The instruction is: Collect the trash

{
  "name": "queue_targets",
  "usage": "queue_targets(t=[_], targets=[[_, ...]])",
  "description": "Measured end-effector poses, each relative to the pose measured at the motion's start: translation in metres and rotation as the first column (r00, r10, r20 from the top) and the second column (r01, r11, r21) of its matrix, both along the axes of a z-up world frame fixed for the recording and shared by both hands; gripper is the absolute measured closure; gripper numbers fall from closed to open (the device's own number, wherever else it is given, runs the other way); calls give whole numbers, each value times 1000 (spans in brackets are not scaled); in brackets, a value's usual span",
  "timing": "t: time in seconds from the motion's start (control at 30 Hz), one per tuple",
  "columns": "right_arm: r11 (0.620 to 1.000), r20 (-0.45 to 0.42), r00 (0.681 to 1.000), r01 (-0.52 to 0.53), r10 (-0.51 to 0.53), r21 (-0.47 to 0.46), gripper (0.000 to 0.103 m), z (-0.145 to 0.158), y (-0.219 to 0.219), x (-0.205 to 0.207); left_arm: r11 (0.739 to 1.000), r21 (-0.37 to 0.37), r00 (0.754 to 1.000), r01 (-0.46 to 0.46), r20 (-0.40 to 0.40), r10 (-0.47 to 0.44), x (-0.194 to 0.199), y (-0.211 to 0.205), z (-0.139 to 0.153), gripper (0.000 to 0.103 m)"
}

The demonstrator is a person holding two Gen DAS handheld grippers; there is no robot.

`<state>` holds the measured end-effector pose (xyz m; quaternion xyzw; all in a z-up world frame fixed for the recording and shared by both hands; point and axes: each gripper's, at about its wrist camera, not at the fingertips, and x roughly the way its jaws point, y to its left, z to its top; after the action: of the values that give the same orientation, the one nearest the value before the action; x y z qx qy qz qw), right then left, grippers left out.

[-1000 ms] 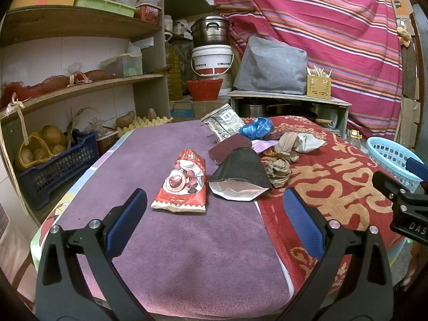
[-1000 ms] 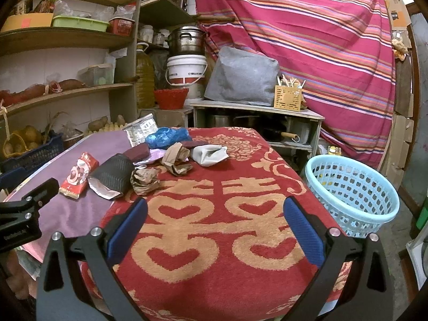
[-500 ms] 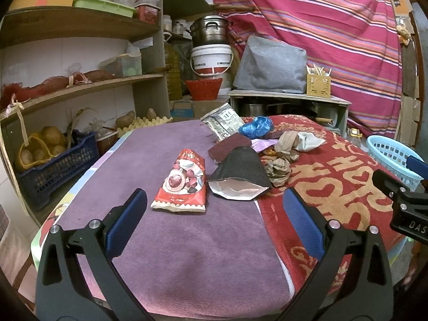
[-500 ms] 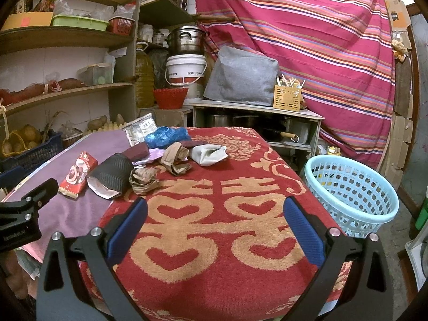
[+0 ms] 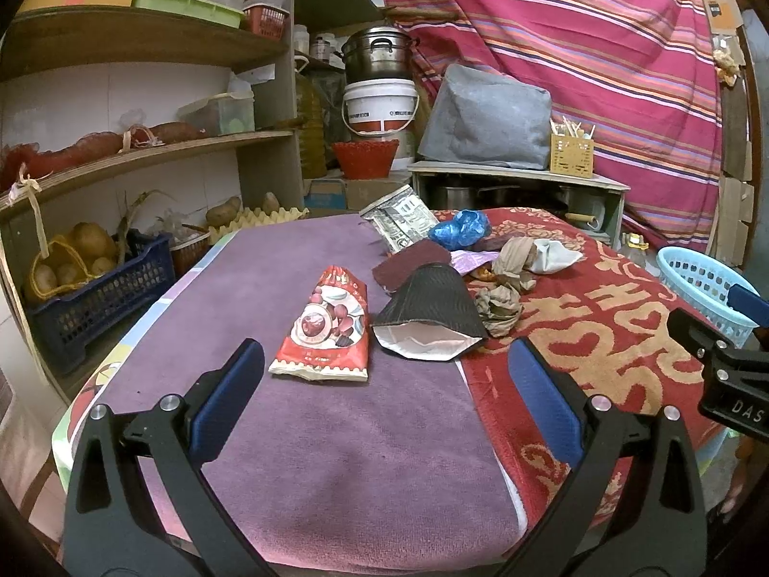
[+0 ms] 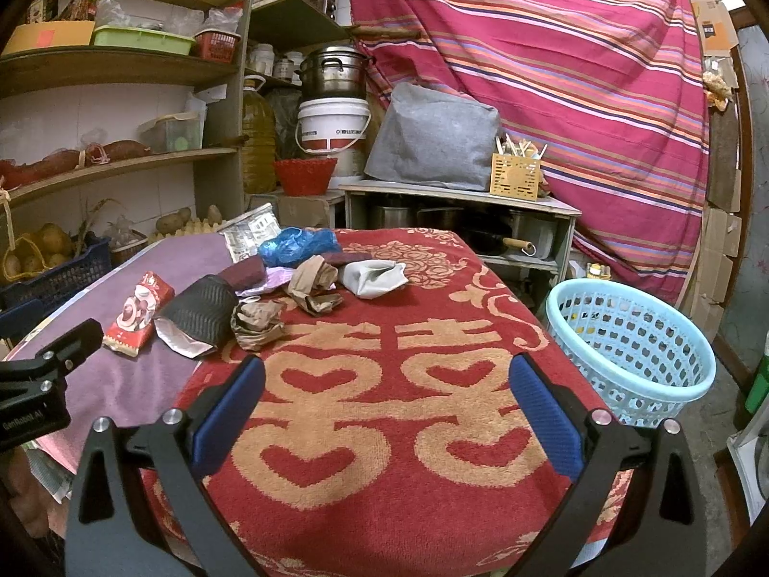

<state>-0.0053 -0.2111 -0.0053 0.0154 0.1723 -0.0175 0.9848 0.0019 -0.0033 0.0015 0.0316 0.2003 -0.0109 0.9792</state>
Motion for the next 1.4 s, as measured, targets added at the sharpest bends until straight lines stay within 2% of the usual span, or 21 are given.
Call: queue_targets(t=[0.5,1.4], targets=[[1000,0,1000,-1,1,-2,4,0,3,-1,1000,-19,1000,-8,-8,8,3,1,-1,5],[1000,8,1000,14,-14,-7,4,1,-3,-1,1000,0,1000,1,-8,-1,0,4,-3,5]])
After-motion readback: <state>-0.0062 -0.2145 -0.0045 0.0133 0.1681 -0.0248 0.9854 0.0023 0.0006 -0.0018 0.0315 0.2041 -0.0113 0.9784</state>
